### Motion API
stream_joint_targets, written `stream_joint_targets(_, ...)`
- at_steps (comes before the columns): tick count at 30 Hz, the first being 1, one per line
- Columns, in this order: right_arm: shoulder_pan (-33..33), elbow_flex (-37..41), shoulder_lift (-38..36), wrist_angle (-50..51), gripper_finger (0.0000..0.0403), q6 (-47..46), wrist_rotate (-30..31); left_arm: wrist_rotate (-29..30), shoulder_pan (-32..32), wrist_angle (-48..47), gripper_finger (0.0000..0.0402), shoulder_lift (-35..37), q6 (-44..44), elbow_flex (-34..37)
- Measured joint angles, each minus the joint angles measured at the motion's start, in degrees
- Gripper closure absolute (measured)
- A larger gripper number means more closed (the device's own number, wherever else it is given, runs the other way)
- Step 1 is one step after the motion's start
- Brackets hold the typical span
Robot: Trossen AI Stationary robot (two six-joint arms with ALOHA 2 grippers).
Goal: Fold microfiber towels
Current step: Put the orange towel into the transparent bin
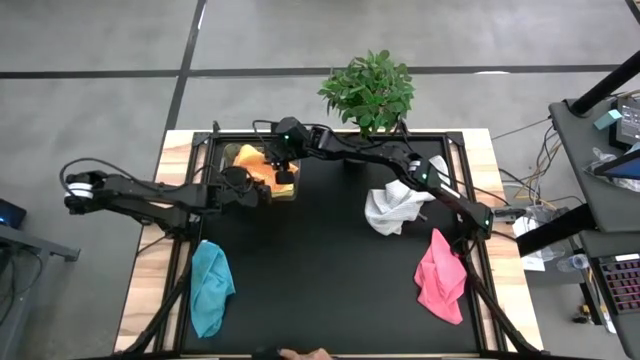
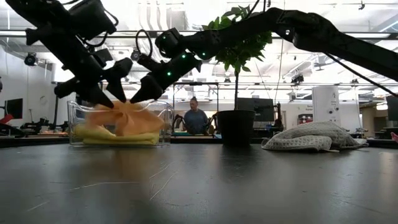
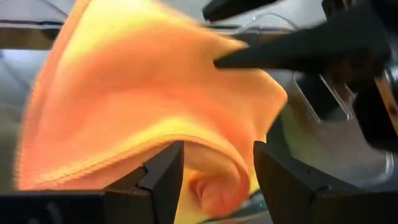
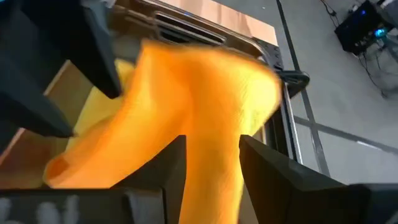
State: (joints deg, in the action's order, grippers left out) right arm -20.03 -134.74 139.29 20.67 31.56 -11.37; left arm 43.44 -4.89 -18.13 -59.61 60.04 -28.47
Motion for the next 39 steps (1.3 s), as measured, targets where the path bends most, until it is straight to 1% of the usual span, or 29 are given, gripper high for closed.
stream_joint_targets(3,-0.2,0.0,-0.3,0.0,0.0265,-0.4,0.0,-3.0,0.0,-2.7,0.0223,1.9,-0.7,0.0)
stream_joint_targets(7,-0.2,0.0,-1.4,0.4,0.0267,-1.9,0.0,-4.1,0.0,-4.3,0.0223,4.1,-1.3,0.0)
stream_joint_targets(10,-0.1,0.0,-3.7,3.3,0.0266,-2.3,-0.4,-5.5,0.0,-4.0,0.0223,6.1,-4.9,-0.1)
stream_joint_targets(13,0.4,0.0,-7.1,9.1,0.0271,-2.4,-1.1,-5.9,0.0,-3.7,0.0223,8.3,-9.5,-1.8)
stream_joint_targets(16,1.6,0.0,-10.4,15.6,0.0283,-3.3,-5.3,-6.7,0.0,-3.8,0.0223,9.4,-16.0,-4.0)
stream_joint_targets(18,2.5,0.0,-12.4,19.4,0.0294,-4.0,-7.9,-8.2,0.0,-4.0,0.0223,9.7,-21.0,-5.7)
stream_joint_targets(21,4.6,0.0,-15.3,24.3,0.0309,-4.5,-8.1,-12.1,0.0,-4.2,0.0223,8.9,-29.2,-8.7)
stream_joint_targets(24,7.0,0.0,-17.7,28.7,0.0324,-4.5,-8.2,-17.0,0.0,-6.4,0.0223,7.0,-39.2,-11.9)
stream_joint_targets(26,8.6,0.1,-19.0,31.8,0.0332,-4.6,-8.2,-19.8,0.0,-10.0,0.0223,5.6,-46.8,-14.1)
stream_joint_targets(29,10.8,0.2,-21.0,36.6,0.034,-5.0,-8.2,-21.0,0.1,-15.1,0.0224,2.7,-58.5,-17.0)
stream_joint_targets(33,13.7,0.9,-23.4,40.8,0.0346,-6.4,-8.2,-20.2,0.0,-21.5,0.0224,-1.7,-70.5,-20.4)
stream_joint_targets(36,15.4,3.0,-25.3,43.2,0.0349,-8.5,-8.3,-16.1,0.0,-27.3,0.0224,-6.3,-75.8,-23.2)
stream_joint_targets(39,16.7,8.0,-28.7,43.3,0.0348,-11.1,-8.4,-12.7,0.0,-31.5,0.0224,-10.8,-80.4,-25.8)
